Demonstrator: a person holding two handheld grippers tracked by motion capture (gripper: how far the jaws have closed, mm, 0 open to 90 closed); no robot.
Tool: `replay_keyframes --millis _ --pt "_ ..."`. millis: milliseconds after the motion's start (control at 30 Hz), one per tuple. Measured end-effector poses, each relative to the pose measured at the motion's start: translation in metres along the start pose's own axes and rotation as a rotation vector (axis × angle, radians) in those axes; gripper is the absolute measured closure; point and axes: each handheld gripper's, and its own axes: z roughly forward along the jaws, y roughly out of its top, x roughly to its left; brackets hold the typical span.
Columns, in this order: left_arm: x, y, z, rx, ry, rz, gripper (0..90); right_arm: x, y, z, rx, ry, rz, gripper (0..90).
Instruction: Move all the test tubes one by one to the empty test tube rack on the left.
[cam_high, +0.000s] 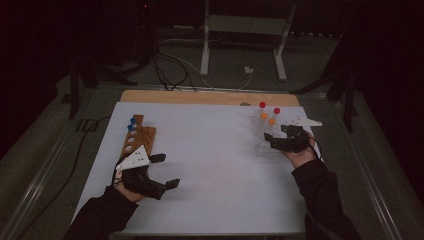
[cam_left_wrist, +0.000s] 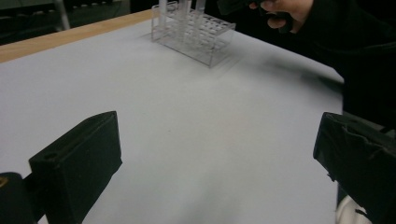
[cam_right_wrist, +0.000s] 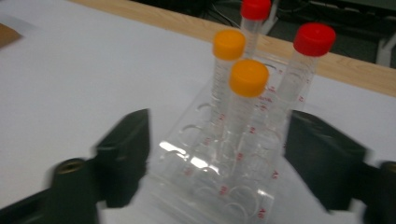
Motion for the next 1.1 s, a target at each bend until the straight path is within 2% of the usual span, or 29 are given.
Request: replay_keyframes --millis 33,100,267,433,767,1100 --pt "0.0 0.0 0.0 0.0 0.0 -0.002 1.8 -0.001 0.0 0.002 0.005 -0.002 0.009 31.8" --pt "0.0 0.0 0.0 0.002 -0.004 0.0 1.8 -0.004 0.001 0.006 0.012 0.002 0.009 42.7" --pt "-0.001 0.0 0.0 0.002 -0.006 0.005 1.8 -0.01 0.002 0.015 0.026 0.002 0.025 52.1" --pt "0.0 -0.001 0.001 0.003 0.001 0.003 1.8 -0.012 0.004 0.023 0.053 -0.015 0.013 61.6" --pt "0.002 -0.002 0.001 0.011 -0.005 0.001 1.8 -0.011 0.005 0.035 0.072 -0.026 0.009 73.4" --pt "0.002 -0.001 0.001 0.015 -0.012 -0.001 1.8 -0.011 0.012 0.027 0.056 -0.035 -0.005 74.9"
